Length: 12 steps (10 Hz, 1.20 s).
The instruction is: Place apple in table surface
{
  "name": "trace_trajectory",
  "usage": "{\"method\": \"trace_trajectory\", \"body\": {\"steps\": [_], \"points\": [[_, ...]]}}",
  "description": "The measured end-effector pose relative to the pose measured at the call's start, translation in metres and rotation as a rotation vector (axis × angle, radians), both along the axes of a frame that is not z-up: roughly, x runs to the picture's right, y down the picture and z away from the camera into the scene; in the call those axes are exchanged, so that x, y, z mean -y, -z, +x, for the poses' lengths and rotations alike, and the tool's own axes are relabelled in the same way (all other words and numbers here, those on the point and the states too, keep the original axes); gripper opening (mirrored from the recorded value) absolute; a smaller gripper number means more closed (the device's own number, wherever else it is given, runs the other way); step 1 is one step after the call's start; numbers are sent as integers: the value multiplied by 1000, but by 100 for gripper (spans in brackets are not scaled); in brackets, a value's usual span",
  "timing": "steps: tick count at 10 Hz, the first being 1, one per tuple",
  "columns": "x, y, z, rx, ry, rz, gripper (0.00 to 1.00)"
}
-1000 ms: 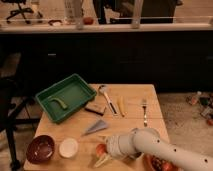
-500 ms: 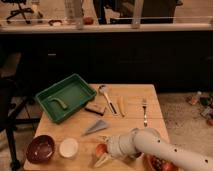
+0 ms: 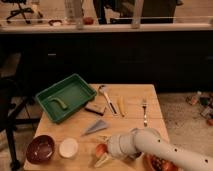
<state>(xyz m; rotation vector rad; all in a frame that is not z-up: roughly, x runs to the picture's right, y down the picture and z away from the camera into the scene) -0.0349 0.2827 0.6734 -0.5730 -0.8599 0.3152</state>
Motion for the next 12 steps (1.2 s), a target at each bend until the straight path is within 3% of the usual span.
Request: {"method": "trace_trajectory", "body": {"steps": [6,9,12], "points": [[-8,-13,11,0,-15,-26,80],[-9,-15,16,-11,-14,-24,56],[-9,-16,17,-26,-1,-30,24]]}}
